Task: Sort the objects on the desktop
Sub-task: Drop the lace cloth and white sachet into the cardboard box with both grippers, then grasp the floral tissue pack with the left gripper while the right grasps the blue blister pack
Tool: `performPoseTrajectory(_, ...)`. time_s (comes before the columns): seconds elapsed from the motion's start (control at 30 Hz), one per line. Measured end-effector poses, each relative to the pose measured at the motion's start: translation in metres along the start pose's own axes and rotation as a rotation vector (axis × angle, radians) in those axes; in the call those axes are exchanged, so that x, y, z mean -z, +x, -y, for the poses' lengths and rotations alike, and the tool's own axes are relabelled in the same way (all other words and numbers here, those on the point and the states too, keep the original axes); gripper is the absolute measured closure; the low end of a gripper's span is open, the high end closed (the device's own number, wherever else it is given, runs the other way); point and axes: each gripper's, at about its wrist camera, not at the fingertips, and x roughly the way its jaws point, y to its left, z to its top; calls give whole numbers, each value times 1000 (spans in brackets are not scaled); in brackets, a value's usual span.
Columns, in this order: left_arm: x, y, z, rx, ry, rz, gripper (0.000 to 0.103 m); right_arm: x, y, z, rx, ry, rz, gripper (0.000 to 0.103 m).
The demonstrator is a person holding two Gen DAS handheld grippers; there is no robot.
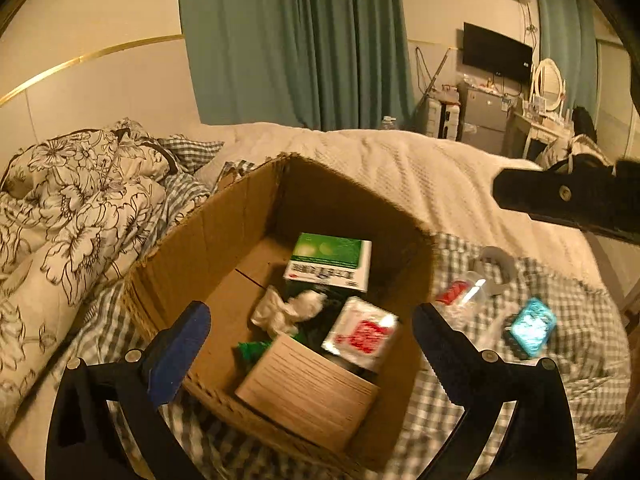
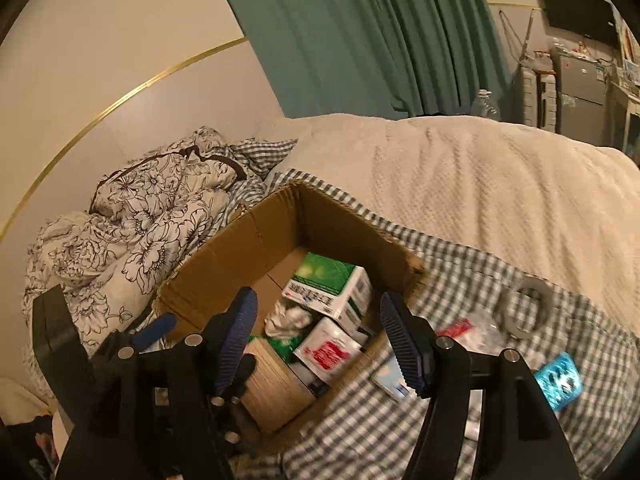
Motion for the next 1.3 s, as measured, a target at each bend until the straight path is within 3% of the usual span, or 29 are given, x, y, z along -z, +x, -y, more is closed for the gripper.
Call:
performPoseTrajectory(0.3, 20, -33, 52, 31, -16, -4, 0, 31, -73, 44, 62, -14, 18, 39)
performPoseTrajectory(0.5, 53, -17, 87, 106, -84, -69, 0, 66, -92, 85, 115, -25, 0, 38)
performPoseTrajectory(0.9, 109, 56, 120, 91, -70, -150, 0, 128, -49, 188, 198, 68, -61, 38)
performPoseTrajectory(1.07, 110, 95, 122, 55, -83, -207, 0, 124, -16, 213, 215, 57, -78, 37)
performPoseTrajectory(1.2, 101, 120, 124, 19, -85, -235, 0, 121, 6, 225, 256, 35, -91, 25)
performPoseTrajectory(1.3, 95, 135, 126, 19, -91, -255, 0, 126, 24, 237, 284, 42, -131, 24)
